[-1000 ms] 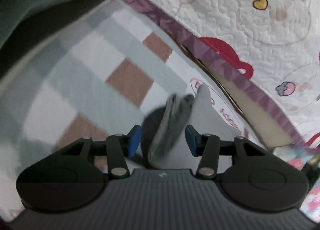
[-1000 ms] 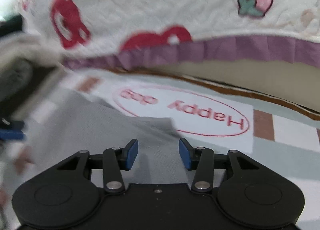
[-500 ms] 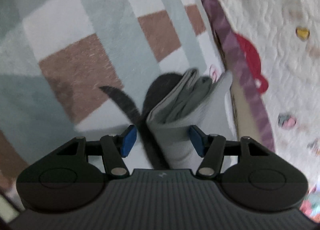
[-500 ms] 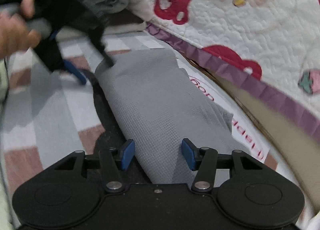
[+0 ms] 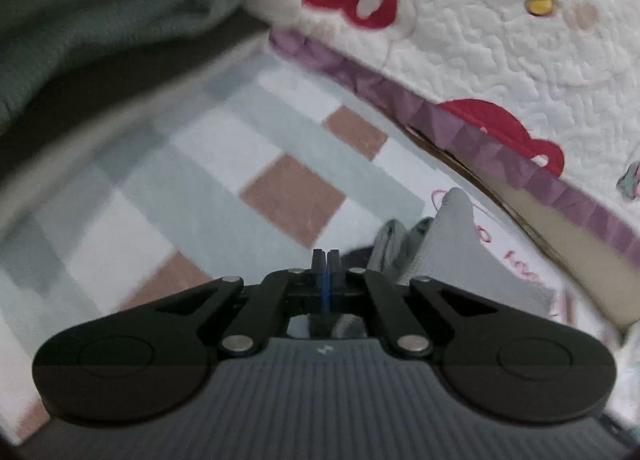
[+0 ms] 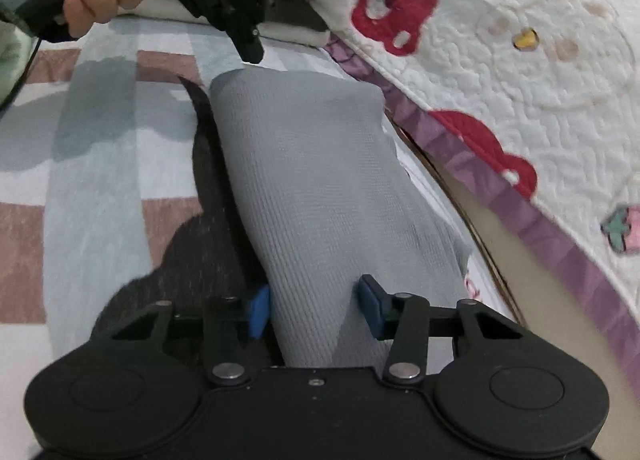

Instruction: Fold clothes

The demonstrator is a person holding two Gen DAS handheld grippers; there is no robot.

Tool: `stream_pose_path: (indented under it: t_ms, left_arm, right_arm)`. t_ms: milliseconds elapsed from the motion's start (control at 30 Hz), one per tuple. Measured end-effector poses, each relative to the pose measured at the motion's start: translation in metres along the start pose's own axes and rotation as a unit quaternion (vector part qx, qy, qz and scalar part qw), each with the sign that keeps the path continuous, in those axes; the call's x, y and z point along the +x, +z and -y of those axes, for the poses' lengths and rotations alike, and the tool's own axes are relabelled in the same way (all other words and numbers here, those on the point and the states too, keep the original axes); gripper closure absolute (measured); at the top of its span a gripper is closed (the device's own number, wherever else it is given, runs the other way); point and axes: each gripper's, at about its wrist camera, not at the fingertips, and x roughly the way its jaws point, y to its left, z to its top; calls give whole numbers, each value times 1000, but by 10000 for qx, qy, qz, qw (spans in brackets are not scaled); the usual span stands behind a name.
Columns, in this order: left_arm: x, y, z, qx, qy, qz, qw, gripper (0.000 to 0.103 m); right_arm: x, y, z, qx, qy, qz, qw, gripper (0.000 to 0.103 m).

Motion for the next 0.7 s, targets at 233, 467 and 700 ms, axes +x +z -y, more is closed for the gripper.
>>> stream_pose_path:
  t_ms: [233,467,700]
  left_arm:
    - [-14,-1,-28,-788,-747,-687,9917,95]
    - [-12,-13,0,-214,-1384,-1189,9830,56]
    - [13,-18,18,350,-408,-1021,9933,54]
  right_arm:
    - [-13,-19,-10,-233,-317,-50,9992,52]
    - [-30,-50,18,764,-153,-328,9964,52]
    - [-45,-92,98,4435,975,446,8898,49]
